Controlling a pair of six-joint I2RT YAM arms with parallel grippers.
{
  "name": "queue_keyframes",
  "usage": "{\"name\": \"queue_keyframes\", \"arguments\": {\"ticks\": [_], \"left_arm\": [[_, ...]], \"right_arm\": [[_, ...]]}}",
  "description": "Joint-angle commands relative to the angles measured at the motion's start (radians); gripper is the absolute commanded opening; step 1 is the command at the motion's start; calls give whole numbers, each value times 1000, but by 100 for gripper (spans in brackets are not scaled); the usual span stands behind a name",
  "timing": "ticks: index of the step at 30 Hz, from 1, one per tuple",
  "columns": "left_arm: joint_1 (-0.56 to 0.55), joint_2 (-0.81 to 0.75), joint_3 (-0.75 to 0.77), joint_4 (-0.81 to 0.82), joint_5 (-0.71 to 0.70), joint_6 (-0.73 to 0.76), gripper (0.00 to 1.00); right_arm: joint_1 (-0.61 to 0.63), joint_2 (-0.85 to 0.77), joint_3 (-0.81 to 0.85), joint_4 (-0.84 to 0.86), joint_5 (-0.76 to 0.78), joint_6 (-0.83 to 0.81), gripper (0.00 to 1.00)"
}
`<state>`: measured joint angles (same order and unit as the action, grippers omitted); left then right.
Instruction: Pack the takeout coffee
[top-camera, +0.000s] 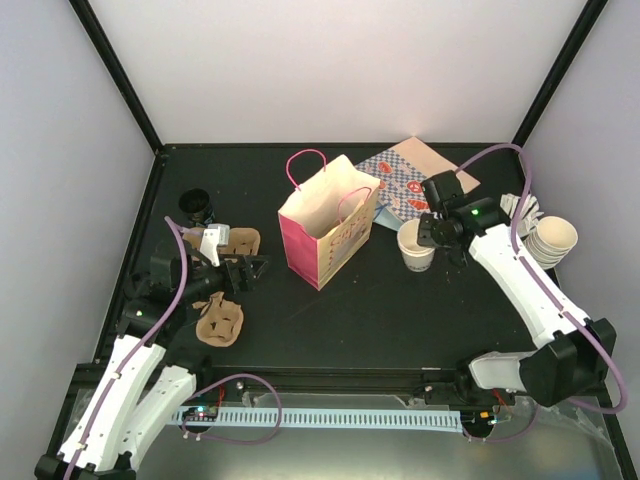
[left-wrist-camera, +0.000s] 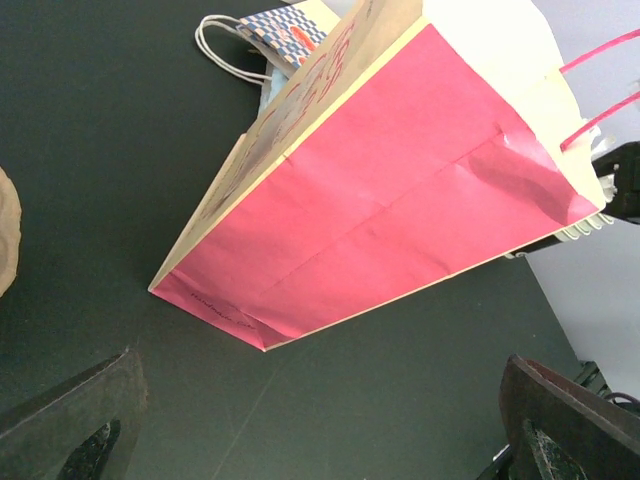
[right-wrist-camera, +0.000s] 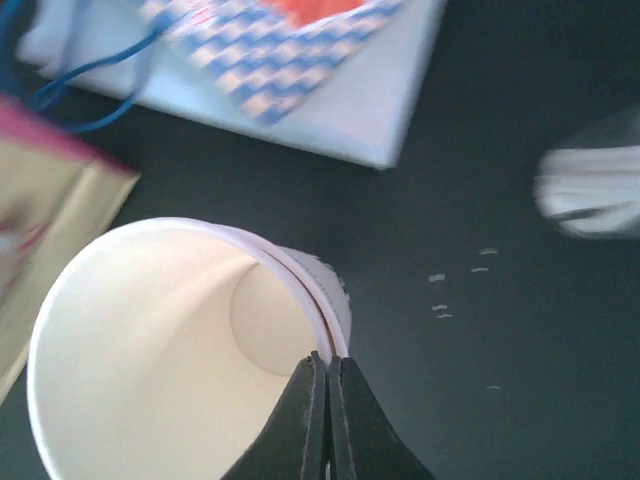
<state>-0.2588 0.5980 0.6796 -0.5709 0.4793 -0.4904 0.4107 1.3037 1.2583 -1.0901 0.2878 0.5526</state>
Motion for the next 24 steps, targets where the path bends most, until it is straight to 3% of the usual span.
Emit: {"name": "queue_keyframes", "arguments": {"ticks": [1, 2, 3, 4, 5, 7, 8, 10, 11, 13, 14, 15, 17, 18, 20, 21, 22, 24], "left_arm": [[-8, 5, 40, 19, 3, 17, 99], [-8, 4, 42, 19, 4, 17, 99], [-8, 3, 43, 17, 3, 18, 99], [-8, 1, 40, 21, 2, 17, 99], [-8, 1, 40, 24, 2, 18, 99], [-10, 6, 46, 19, 0, 20, 99], [-10, 6, 50, 15, 0, 21, 99], [-10, 5, 54, 12, 0, 24, 99], [-10, 4, 52, 13, -3, 25, 99], [-11, 4, 50, 16, -5, 26, 99], [-11, 6, 51, 16, -5, 23, 99], [-11, 8, 52, 16, -2, 24, 99], [-12, 8, 53, 18, -1, 23, 99], [-13, 7, 51, 23, -2, 21, 99], [-13, 8, 52, 23, 0, 19, 99], [-13, 9, 52, 23, 1, 18, 99], [-13, 8, 53, 24, 3, 18, 99], [-14, 4, 57, 13, 1, 21, 99]], "right_arm": [[-6, 14, 5, 107, -401, -195, 1], [-6, 14, -7, 90, -234, -177, 1], [-11, 21, -21, 44, 9, -78, 1], [-19, 45, 0, -41, 148, 76, 1], [-19, 69, 48, -78, 98, 97, 1], [-14, 70, 47, 24, -284, -144, 1], [-14, 58, 15, 50, -231, -171, 1], [-28, 48, -29, -17, 174, 72, 1], [-42, 66, 7, -90, 150, 143, 1], [-37, 77, 49, -15, -235, -64, 1], [-37, 57, 21, 44, -353, -169, 1], [-39, 40, -3, 56, -229, -165, 1], [-56, 32, -18, -66, 175, 124, 1], [-67, 36, 5, -66, 92, 139, 1], [-64, 1, -53, 144, -433, -88, 1], [-65, -13, -82, 183, -583, -174, 1], [-68, -17, -80, 145, -443, -185, 1], [-89, -5, -77, -6, 102, 82, 1]]}}
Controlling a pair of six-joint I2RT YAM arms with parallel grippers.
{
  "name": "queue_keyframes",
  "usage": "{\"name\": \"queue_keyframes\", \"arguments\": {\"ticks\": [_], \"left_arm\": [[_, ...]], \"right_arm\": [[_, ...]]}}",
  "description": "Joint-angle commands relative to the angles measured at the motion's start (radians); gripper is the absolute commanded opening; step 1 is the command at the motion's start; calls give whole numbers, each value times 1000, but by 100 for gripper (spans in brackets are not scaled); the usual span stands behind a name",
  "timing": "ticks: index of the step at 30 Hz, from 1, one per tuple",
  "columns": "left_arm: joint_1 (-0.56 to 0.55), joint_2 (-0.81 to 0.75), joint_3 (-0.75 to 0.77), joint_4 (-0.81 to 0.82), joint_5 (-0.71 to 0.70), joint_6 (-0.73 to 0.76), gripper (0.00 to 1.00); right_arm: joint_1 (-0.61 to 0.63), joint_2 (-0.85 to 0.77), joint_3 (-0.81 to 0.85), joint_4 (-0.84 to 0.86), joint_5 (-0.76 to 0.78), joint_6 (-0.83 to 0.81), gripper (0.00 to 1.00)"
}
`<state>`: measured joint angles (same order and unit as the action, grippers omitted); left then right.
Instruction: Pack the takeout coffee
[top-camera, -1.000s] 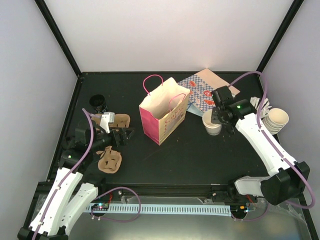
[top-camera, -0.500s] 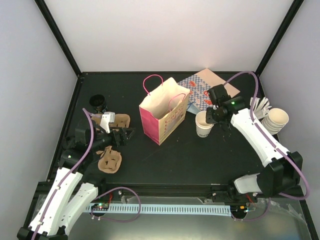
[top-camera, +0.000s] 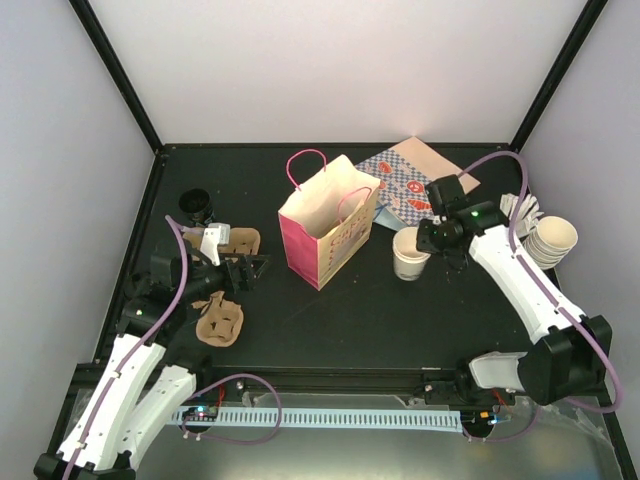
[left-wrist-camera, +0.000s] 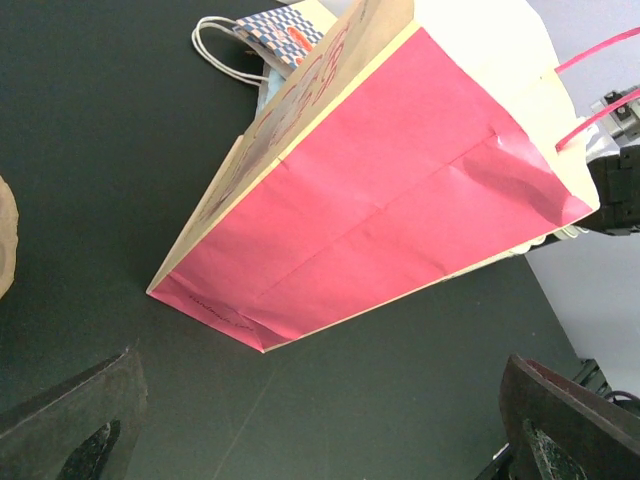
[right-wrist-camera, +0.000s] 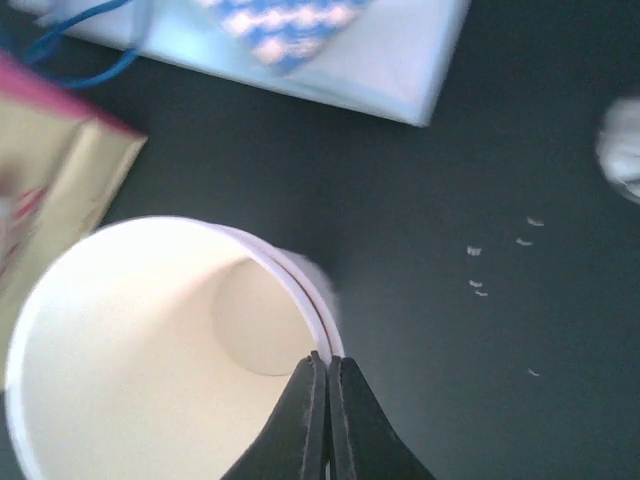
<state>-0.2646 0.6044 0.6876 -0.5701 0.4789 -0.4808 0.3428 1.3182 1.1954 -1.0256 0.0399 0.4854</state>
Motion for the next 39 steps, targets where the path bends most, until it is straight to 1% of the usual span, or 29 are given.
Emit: {"name": "queue_keyframes", "arguments": {"ticks": [1, 3, 4, 6, 7, 10, 11, 12, 13, 14, 15, 17, 18, 19, 20, 21, 22, 24, 25, 26, 28, 29, 30, 31, 32, 33, 35, 36, 39], "left_arm": [[-8, -6, 47, 13, 1, 11, 99], [-8, -11, 42, 13, 4, 9, 99], [-8, -11, 39, 12, 5, 4, 99], [-11, -12, 32, 19, 21, -8, 99], [-13, -14, 23, 27, 23, -17, 99], [-23, -19, -10, 64, 37, -54, 99], [-28, -19, -16, 74, 43, -66, 99], [-36, -16, -20, 83, 49, -80, 99], [-47, -16, -23, 91, 49, -89, 99], [-62, -17, -27, 98, 42, -97, 99], [-78, -17, -33, 105, 33, -105, 99], [-114, -13, -43, 118, 11, -122, 99], [-135, -11, -49, 129, 4, -139, 99], [-156, -9, -56, 143, -2, -154, 99], [-183, -5, -65, 160, -11, -168, 99], [-211, -2, -73, 171, -28, -182, 99], [-246, -1, -82, 185, -49, -194, 99], [-315, 8, -104, 215, -102, -224, 99], [-358, 12, -113, 232, -120, -241, 99], [-389, 20, -117, 249, -135, -253, 99], [-450, 29, -116, 266, -180, -268, 99], [-477, 32, -116, 273, -208, -273, 99], [-504, 36, -117, 282, -229, -277, 99], [-527, 41, -117, 292, -248, -280, 99], [-546, 48, -118, 300, -262, -286, 99], [-563, 56, -119, 312, -271, -292, 99], [-602, 78, -121, 341, -291, -302, 99], [-622, 90, -122, 355, -305, -304, 99], [-672, 136, -111, 384, -334, -313, 99]], "right_arm": [[-36, -8, 10, -85, 224, 178, 1], [-29, -34, -21, 97, -325, -77, 1], [-29, -53, -38, 123, -318, -117, 1], [-35, -73, -33, 31, 215, 17, 1], [-57, -70, -33, -20, 344, 97, 1], [-73, -83, -19, 77, -275, -96, 1], [-74, -101, -18, 87, -253, -127, 1], [-76, -112, -17, 57, -20, -97, 1], [-81, -120, -32, 18, 316, 15, 1], [-112, -114, -20, -30, 440, 129, 1], [-140, -106, 7, -28, 296, 120, 1], [-132, -115, -25, 116, -215, -44, 1], [-134, -122, -44, 150, -343, -117, 1], [-135, -119, -37, 106, -112, -128, 1], [-142, -112, -35, 39, 205, -34, 1], [-165, -99, -28, -33, 359, 121, 1], [-184, -89, -10, -32, 192, 80, 1], [-174, -108, -73, 149, -430, -69, 1], [-175, -117, -104, 203, -559, -109, 1], [-183, -108, -85, 141, -387, -124, 1], [-193, -87, -50, -1, 260, 104, 1], [-207, -78, -40, -37, 256, 156, 1], [-208, -79, -41, 9, 29, 80, 1], [-201, -90, -73, 110, -322, -28, 1], [-200, -97, -113, 191, -538, -114, 1], [-207, -90, -89, 159, -445, -136, 1], [-216, -77, -69, 29, 185, 73, 1], [-231, -72, -59, -17, 252, 148, 1], [-224, -112, -120, 179, -440, -132, 1]]}}
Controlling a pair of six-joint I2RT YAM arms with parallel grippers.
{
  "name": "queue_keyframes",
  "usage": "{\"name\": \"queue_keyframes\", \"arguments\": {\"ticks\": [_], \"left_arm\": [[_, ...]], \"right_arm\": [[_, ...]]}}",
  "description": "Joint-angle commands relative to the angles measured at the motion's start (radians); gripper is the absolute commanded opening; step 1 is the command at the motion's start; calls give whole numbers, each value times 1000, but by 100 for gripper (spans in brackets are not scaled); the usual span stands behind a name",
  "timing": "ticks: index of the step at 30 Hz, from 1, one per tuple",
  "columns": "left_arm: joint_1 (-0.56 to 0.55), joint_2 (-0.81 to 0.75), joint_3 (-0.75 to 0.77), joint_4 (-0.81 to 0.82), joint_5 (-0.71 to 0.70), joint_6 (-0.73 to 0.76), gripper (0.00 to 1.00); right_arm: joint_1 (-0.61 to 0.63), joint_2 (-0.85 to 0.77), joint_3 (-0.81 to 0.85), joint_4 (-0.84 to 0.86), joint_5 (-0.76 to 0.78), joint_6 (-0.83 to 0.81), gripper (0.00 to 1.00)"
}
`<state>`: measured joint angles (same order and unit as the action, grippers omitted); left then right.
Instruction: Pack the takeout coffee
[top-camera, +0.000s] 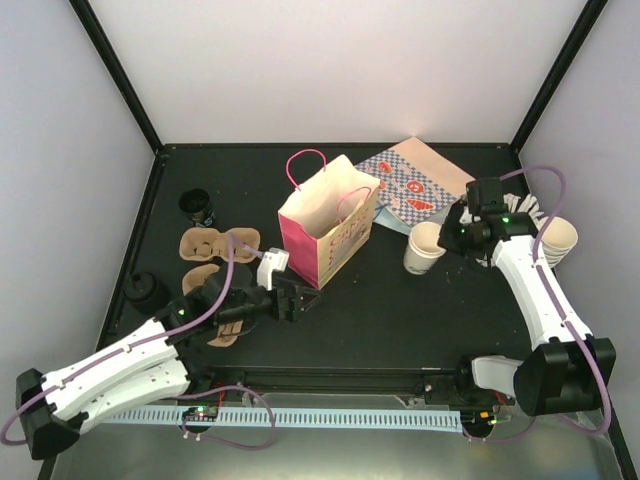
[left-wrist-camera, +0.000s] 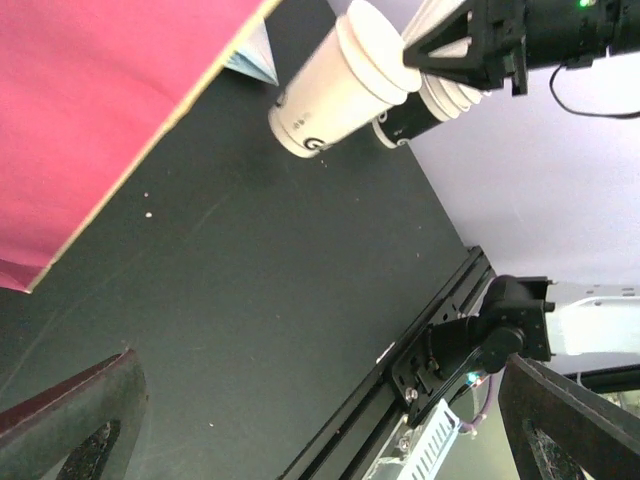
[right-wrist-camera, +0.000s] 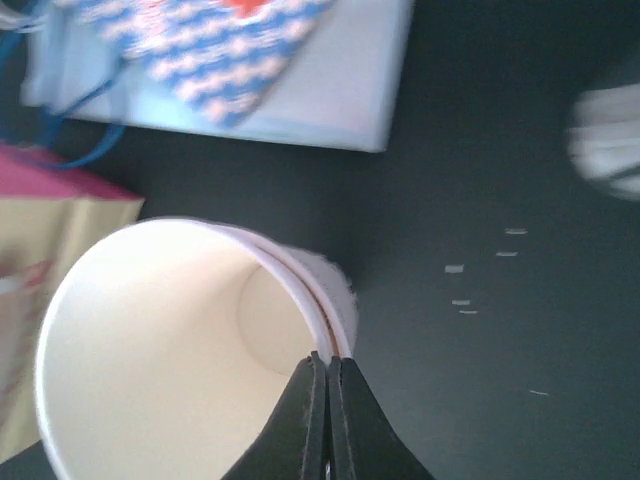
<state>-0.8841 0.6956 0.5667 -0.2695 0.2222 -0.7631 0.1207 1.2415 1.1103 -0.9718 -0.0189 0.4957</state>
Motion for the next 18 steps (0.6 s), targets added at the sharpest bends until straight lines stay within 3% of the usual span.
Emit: {"name": "queue_keyframes", "arguments": {"ticks": [1, 2, 3, 4, 6, 7, 9, 10, 13, 18], "left_arm": [[-68, 60, 15, 92, -83, -33, 99], [-84, 74, 18, 105, -90, -34, 99], [-98, 87, 20, 118, -101, -34, 99], [-113, 99, 23, 129, -112, -32, 99], [-136, 128, 34, 144, -126, -29, 99], [-146, 143, 42, 151, -133, -27, 99], [-172, 172, 54, 179, -152, -17, 99], [-185, 197, 62, 196, -161, -11, 99], [-230, 271, 105, 232, -193, 8, 99], [-300, 441, 210, 309, -210, 45, 99]], "right_arm": [[-4, -43, -23, 83, -268, -144, 1], [-5, -45, -15, 29, 192, -55, 1], [-17, -44, -8, -35, 358, 104, 1], [-29, -44, 5, -18, 194, 110, 1], [-3, -74, -67, 189, -474, -143, 1], [-1, -80, -67, 181, -438, -150, 1], [-8, -63, -16, 19, 187, 5, 1], [-18, -58, -7, -21, 298, 46, 1], [-18, -88, -25, 58, -60, -37, 1], [-20, -123, -50, 70, -5, 13, 1]]}}
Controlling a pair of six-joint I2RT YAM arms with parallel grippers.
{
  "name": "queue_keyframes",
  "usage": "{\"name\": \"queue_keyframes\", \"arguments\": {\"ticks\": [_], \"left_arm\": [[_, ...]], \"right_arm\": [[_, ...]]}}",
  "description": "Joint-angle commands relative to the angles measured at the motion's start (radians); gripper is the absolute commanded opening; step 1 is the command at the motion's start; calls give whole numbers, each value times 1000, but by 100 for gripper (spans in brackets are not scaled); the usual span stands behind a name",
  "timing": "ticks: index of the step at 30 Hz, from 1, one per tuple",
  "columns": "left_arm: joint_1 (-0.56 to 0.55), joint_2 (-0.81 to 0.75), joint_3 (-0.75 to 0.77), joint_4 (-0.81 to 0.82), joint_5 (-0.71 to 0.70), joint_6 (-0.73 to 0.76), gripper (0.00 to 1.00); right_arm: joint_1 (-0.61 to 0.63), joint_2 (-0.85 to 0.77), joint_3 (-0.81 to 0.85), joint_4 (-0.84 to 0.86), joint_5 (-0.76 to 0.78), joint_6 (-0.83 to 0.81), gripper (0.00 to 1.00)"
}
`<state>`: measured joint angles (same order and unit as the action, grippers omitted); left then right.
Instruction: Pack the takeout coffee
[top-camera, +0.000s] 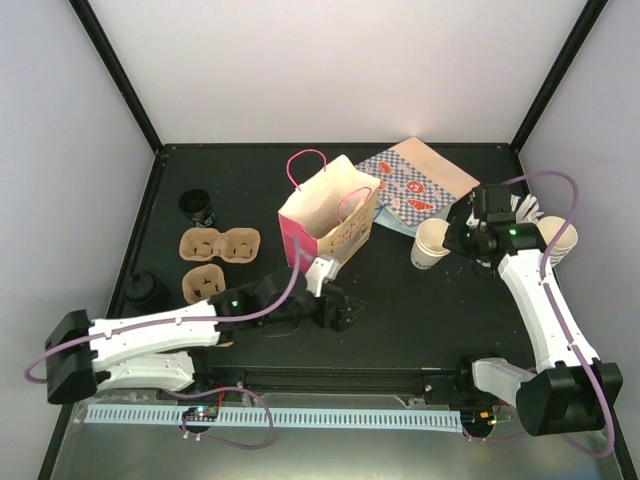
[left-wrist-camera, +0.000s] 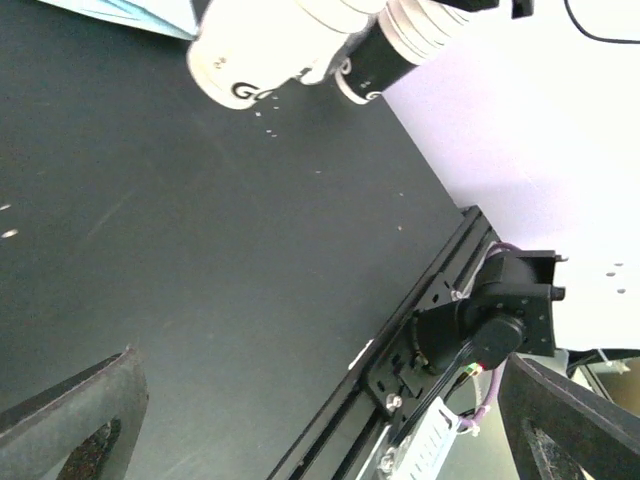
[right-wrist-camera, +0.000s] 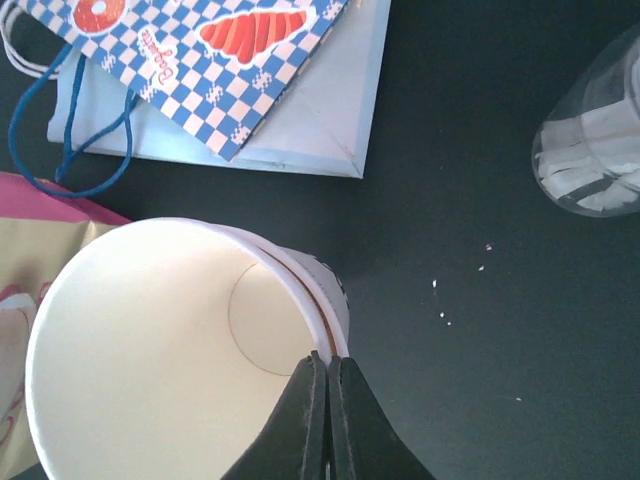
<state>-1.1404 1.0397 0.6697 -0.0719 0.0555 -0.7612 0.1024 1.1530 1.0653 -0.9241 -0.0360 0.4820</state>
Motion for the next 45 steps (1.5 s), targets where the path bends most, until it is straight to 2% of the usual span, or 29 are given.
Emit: {"name": "queue_keyframes", "arguments": {"ticks": [1, 7, 11, 16, 18, 24, 28, 45], "left_arm": [[-50, 131, 134, 119, -43, 50, 97], [-50, 360, 268, 237, -4, 32, 88], [-46, 498, 388, 231, -6, 2, 82], [-12, 636, 447, 313, 46, -56, 73], [1, 673, 470, 311, 50, -51, 72], [21, 690, 468, 314, 24, -31, 77], [57, 713, 468, 345, 62, -58, 77], [136, 823, 512, 460, 161, -140, 63]], "right_arm": [[-2, -35, 1, 16, 11, 21, 1], [-1, -41, 9, 5, 2, 12, 1], [-1, -51, -5, 9, -2, 14, 1], [-1, -55, -4, 0, 10, 6, 1], [0, -58, -6, -3, 24, 3, 1], [-2, -53, 1, -8, 42, 1, 1], [-1, -53, 6, -7, 50, 14, 1], [-2, -56, -15, 21, -17, 53, 1]]}}
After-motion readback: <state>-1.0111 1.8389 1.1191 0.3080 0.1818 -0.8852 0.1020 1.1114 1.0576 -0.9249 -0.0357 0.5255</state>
